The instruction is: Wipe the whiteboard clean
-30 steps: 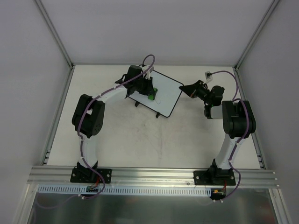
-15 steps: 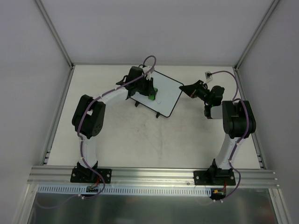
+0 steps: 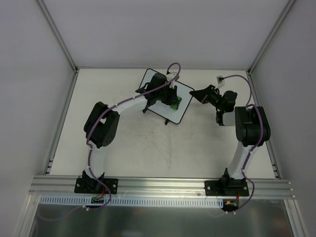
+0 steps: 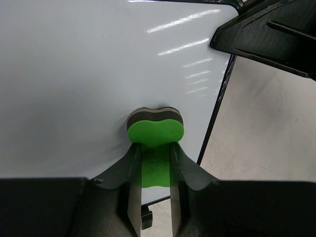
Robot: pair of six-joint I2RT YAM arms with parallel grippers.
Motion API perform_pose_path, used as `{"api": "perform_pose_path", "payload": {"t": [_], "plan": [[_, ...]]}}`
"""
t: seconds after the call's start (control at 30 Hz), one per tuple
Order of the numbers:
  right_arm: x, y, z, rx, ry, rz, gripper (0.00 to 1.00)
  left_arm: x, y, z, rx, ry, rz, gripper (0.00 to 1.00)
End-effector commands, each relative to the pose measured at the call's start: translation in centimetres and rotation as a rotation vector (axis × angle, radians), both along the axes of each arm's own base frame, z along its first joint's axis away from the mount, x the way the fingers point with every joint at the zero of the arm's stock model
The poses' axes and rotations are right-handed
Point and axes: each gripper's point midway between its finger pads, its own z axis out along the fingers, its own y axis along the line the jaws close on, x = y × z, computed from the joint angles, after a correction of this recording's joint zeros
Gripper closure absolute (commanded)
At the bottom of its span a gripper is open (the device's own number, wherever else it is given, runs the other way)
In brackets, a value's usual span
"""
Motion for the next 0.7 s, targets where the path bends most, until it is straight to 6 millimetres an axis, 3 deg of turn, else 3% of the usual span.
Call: {"api": "perform_pose_path", "payload": {"t": [0.0,0.33,0.43,0.67], "plan": [[-2.2,2.1,6.0,-0.014,-0.324,0.108,1.00,-1.0,-0.5,-4.3,0.043,0.071,0.003,1.00],[-2.3,2.1,6.0,-0.014,-0.322,0.109,1.00,-2.0,-0.5,-3.5,-0.004,0.061,-0.010,1.00],[-2.3,2.2,5.9,-0.014,-0.321,0.111,1.00,-1.4,1.3,-4.1,-0.002,0.084,0.020,1.00],[-2.3,2.1,6.0,-0.013,-0.321,0.109,1.00,1.0,8.0,-4.6,0.051,0.053,0.142,1.00]]}}
